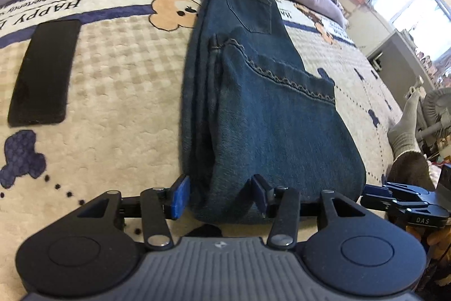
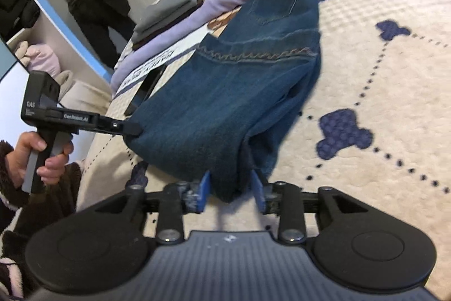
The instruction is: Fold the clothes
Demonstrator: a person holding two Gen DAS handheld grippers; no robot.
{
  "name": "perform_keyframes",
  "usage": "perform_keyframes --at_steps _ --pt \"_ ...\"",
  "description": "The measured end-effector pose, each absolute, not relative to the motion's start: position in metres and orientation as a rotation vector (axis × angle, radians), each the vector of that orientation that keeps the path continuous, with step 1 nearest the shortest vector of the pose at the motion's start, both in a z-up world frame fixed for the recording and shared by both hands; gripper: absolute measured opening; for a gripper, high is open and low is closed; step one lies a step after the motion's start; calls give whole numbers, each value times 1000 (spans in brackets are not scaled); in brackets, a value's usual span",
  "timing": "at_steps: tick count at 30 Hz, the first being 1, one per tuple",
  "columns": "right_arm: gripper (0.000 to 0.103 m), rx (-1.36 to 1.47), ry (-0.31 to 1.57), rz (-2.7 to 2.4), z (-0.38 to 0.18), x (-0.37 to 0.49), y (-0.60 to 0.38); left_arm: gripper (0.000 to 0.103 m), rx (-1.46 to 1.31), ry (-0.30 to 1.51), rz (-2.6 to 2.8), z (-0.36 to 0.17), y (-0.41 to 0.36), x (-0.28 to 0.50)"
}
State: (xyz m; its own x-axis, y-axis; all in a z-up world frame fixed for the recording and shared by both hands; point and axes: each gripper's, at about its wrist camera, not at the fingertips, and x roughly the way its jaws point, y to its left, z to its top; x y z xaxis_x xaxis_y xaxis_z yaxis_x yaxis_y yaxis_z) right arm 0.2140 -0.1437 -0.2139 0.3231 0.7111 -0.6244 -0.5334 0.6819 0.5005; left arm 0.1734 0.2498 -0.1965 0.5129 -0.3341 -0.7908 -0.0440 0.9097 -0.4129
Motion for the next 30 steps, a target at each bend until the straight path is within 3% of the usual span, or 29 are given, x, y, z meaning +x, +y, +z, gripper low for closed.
perform_keyframes --at_steps 3,5,17,30 --pt "46 194 916 852 -212 213 -139 53 -459 1021 -226 -201 259 169" --pt "49 146 901 859 -211 210 -132 63 -485 1034 -252 -204 262 168" --pt "54 130 892 890 -226 230 -107 79 -611 1078 -322 -244 273 207" --pt "58 260 957 877 -229 240 -124 79 -565 1079 -332 -239 287 207"
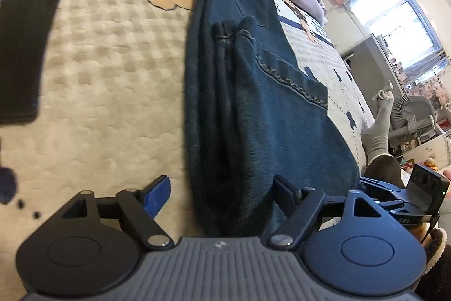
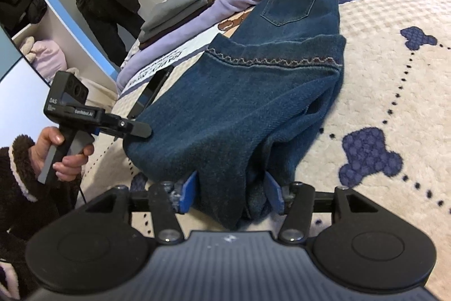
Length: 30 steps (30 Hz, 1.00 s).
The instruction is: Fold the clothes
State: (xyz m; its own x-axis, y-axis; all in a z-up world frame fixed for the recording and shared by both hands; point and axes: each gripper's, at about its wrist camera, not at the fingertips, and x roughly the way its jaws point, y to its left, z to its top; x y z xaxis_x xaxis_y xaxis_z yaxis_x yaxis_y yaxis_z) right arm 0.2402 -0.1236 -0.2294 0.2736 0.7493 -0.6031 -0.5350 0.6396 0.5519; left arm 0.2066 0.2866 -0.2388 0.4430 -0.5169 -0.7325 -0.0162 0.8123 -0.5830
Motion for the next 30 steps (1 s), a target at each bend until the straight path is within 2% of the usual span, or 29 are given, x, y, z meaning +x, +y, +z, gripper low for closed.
perform_keyframes --at_steps 9,15,20,30 --pt "60 399 1030 839 -239 254 -125 79 -606 1078 -328 -238 292 212" --pt "60 367 967 806 -215 267 -143 79 -498 967 -264 -193 296 224" --pt "60 311 967 759 -194 314 -141 79 -377 951 -289 -164 252 262" --pt "60 293 937 739 -186 394 -107 77 -235 997 -324 -188 203 344"
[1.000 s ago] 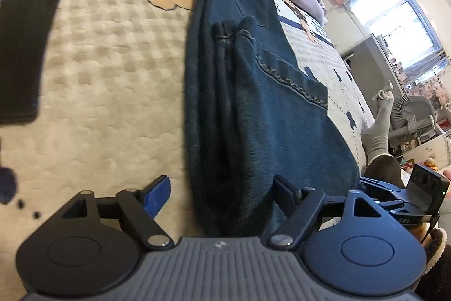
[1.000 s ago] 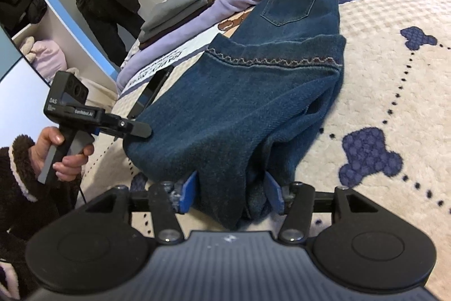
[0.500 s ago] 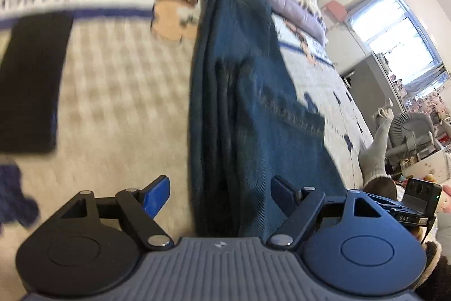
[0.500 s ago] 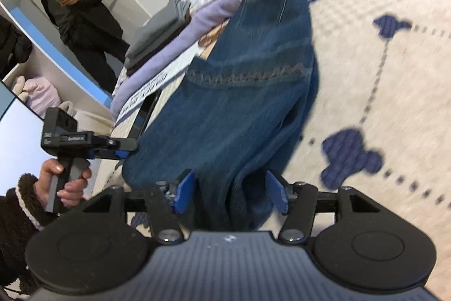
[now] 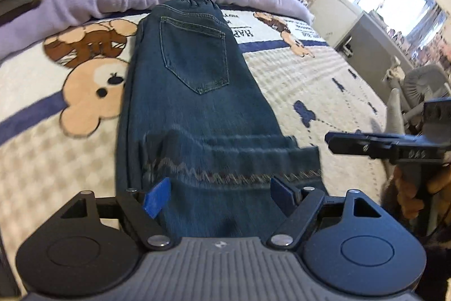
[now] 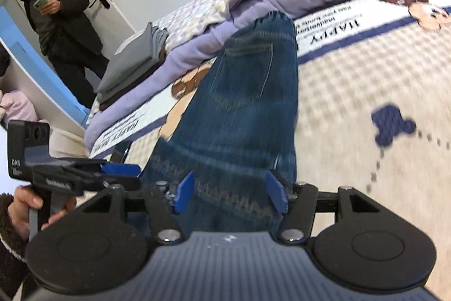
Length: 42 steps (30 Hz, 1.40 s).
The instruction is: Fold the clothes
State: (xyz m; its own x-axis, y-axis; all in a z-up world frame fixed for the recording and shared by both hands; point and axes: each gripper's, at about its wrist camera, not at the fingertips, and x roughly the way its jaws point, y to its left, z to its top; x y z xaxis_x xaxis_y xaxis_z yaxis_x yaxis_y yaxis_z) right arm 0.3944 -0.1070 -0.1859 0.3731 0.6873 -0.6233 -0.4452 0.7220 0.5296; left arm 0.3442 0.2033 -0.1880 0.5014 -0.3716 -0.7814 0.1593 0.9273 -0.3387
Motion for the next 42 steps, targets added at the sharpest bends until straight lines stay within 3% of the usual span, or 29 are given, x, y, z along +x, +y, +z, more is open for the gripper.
perform_keyframes --at_steps 9,10,11,12,19,25,30,34,42 --pt "59 210 980 677 -211 398 -114 75 -230 955 -230 -184 241 354" --pt "54 221 991 682 -216 397 -114 58 -233 955 -229 -188 241 355" --pt "45 219 988 684 -219 395 -113 25 -236 955 -228 -192 242 355" --pt "20 214 982 686 -221 393 -112 13 -239 954 -227 -196 242 355" --pt "18 106 793 695 -197 379 -95 10 -197 850 -200 -187 228 348" --pt "18 29 825 640 -215 397 -77 12 -184 833 -129 -199 235 347" --pt "30 54 832 597 -222 394 -72 17 -136 833 -102 -206 225 348" --pt "40 85 792 561 -199 386 -78 28 -122 880 -71 -209 217 355" --pt "38 64 826 692 -186 344 -46 30 -91 912 58 -201 203 357"
